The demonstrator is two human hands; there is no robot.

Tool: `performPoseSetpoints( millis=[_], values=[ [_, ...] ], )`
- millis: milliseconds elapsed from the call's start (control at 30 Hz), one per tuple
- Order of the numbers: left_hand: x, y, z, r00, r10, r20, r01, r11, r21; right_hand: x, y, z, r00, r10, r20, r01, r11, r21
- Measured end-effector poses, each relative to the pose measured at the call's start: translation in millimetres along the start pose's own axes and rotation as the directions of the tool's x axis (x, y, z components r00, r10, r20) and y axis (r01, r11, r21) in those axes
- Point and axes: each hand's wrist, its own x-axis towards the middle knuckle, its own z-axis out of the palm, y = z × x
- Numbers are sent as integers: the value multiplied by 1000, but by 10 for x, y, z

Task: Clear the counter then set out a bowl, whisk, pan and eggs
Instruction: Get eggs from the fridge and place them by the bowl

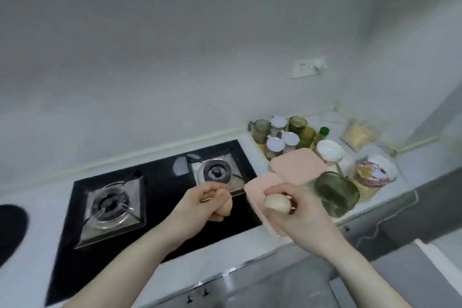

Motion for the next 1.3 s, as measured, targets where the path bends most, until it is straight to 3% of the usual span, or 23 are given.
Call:
performPoseSetpoints(
  millis=[200,467,767,933,1167,1300],
  values=[
    [-995,-284,-982,946,-87,-312,61,994,-94,103,-591,1056,929,-144,341,128,989,70],
    [-2329,-694,-1967,749,-168,-641,-1,967,-255,-134,-1432,2476,747,-268,609,291,955,63],
    [-3573,-1252,-3176,655,-209,-726,-50,947,-318,-696,-2316,4155,616,-364,698,401,908,120],
    [-4025,-1563,-3754,580,-256,-774,-102,919,-381,-889,-2647,4961,560,-347,752,402,908,119],
    [-4161,-1882,-4376,471,-369,-802,-124,872,-474,-738,-3003,5740,398,-311,863,473,876,97],
    [-4153,-2020,-4677,417,-421,-806,-113,856,-505,-541,-3158,6096,361,-302,882,491,866,95]
  ],
)
